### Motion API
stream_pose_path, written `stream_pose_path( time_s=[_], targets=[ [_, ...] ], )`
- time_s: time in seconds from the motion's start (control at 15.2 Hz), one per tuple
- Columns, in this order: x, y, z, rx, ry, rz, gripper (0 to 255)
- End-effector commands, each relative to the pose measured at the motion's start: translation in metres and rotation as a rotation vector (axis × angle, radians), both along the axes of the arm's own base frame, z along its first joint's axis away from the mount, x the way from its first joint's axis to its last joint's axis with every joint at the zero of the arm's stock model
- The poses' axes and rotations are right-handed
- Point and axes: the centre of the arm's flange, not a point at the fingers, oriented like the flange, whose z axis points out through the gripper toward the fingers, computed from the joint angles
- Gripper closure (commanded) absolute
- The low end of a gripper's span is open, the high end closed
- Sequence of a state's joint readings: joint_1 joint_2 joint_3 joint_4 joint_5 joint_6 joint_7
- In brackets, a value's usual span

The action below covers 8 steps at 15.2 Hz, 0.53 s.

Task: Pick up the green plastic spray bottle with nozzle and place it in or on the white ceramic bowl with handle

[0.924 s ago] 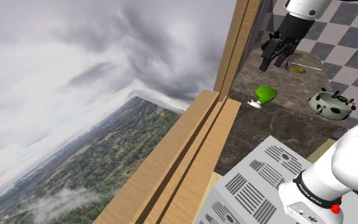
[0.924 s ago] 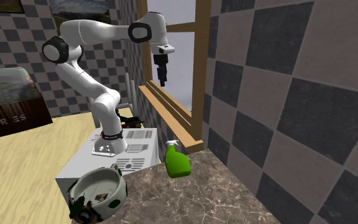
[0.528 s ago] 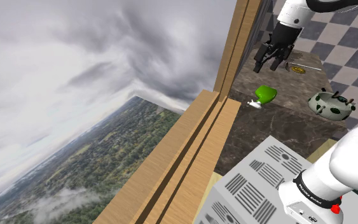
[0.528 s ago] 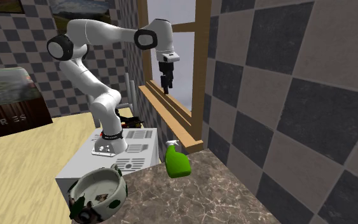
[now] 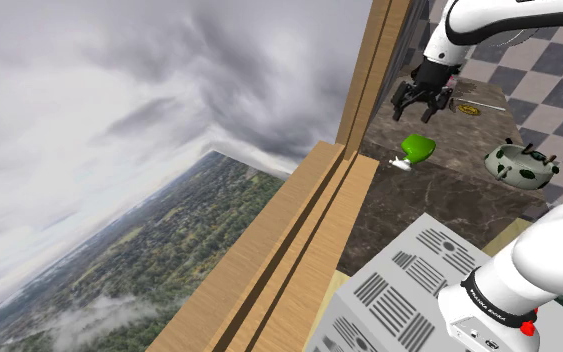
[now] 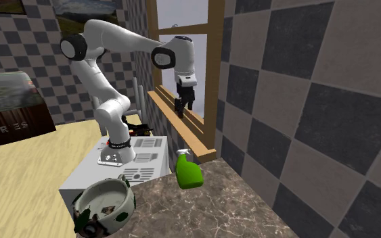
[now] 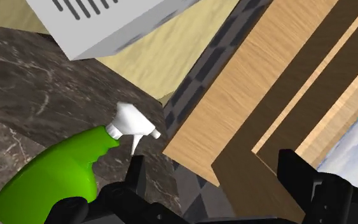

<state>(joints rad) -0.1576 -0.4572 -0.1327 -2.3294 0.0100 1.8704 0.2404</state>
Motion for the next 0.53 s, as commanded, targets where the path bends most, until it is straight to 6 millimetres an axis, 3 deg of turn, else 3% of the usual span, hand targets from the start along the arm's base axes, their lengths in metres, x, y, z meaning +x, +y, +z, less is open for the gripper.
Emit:
stream_pose_path(
  time_s=[0.0, 0.46],
  targets=[
    [0.005, -0.02, -0.017, 0.009, 0.015, -0.075, 0],
    [0.009, -0.095, -0.078, 0.04, 0.066, -0.329, 0]
  ],
)
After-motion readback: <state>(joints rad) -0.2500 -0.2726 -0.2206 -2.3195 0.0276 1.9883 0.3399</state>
